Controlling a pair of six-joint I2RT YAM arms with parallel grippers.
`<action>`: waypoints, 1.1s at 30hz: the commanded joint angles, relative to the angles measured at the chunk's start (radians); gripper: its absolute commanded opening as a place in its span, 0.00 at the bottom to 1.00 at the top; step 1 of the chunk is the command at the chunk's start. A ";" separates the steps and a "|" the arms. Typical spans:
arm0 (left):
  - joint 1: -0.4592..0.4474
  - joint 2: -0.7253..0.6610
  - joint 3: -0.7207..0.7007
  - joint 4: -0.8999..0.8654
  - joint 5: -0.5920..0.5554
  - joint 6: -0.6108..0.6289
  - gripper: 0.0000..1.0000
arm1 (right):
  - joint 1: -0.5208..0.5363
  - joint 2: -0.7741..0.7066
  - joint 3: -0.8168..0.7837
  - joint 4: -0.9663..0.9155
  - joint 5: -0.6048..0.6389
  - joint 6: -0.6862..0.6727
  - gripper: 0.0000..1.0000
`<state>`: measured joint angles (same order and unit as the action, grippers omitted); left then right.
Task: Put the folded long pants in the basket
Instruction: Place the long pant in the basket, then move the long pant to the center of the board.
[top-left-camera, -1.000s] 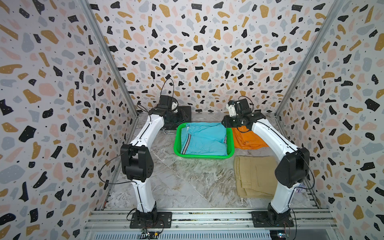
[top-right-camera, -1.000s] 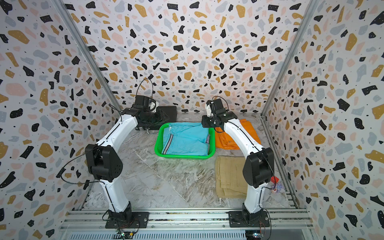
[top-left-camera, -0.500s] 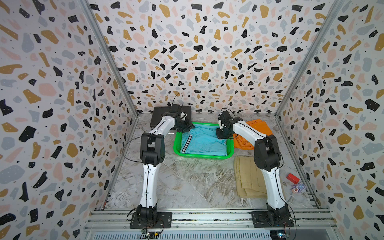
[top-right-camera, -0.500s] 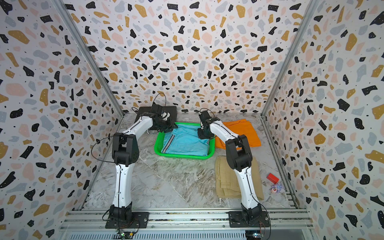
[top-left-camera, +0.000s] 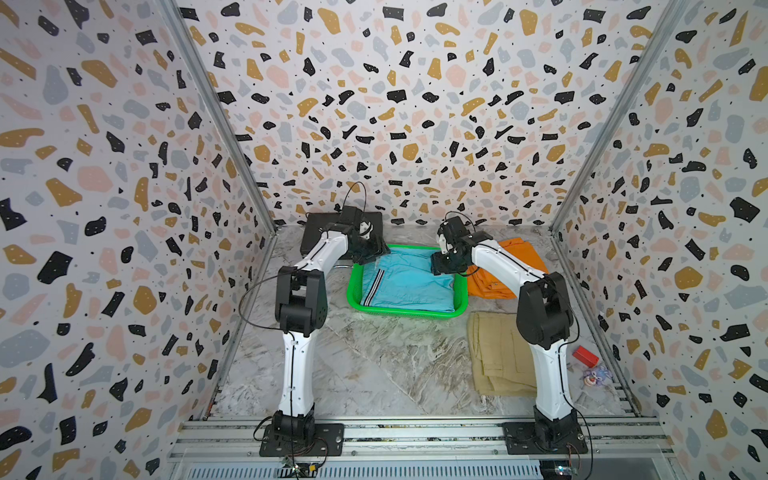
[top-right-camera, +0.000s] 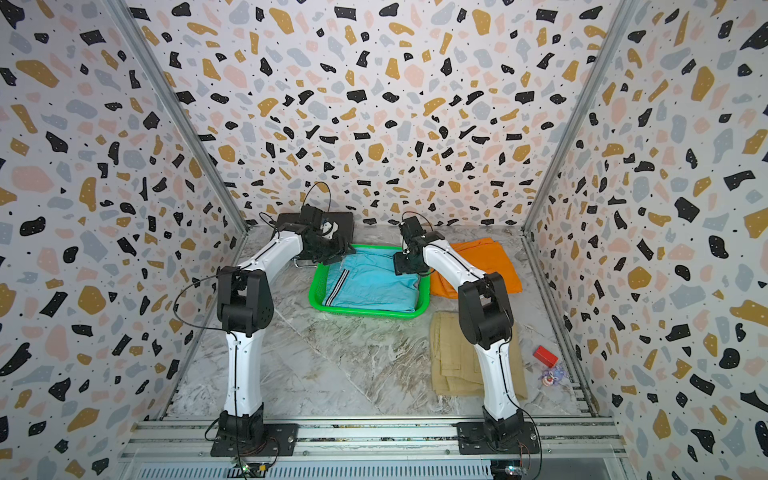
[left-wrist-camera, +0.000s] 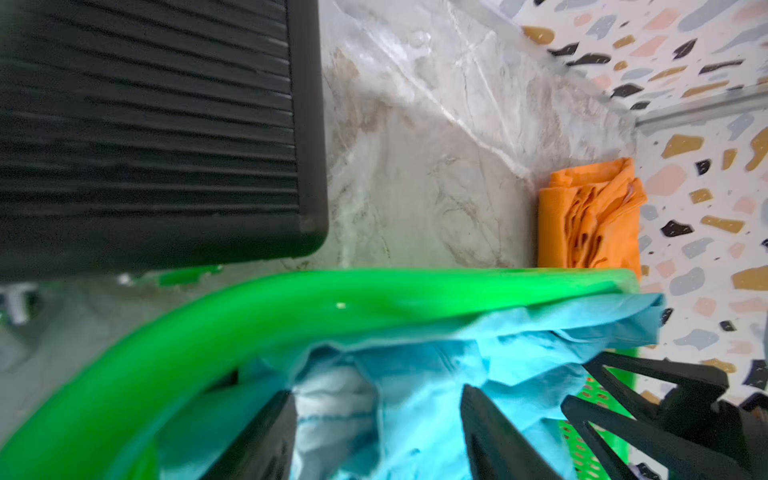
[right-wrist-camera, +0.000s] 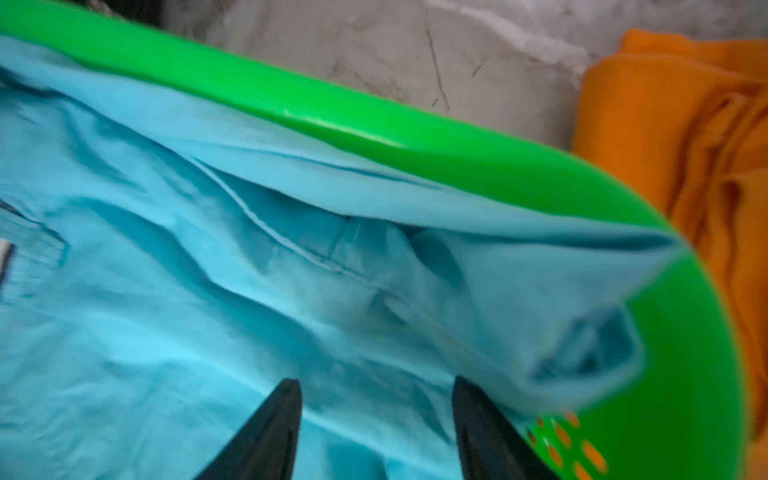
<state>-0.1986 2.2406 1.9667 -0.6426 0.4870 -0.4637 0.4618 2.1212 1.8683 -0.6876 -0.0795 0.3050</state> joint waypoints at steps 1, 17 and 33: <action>-0.003 -0.228 -0.046 -0.018 -0.020 -0.005 0.80 | -0.015 -0.213 -0.036 0.014 -0.006 0.001 0.71; -0.428 -1.041 -1.180 0.366 -0.068 -0.427 0.94 | -0.313 -0.740 -0.656 0.186 -0.062 0.302 1.00; -0.579 -0.523 -0.988 0.524 0.213 -0.490 0.88 | -0.376 -0.714 -0.425 -0.055 -0.053 0.257 1.00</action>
<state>-0.7620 1.6730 0.9367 -0.1719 0.6521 -0.9104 0.0914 1.4025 1.3525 -0.6537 -0.0860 0.5831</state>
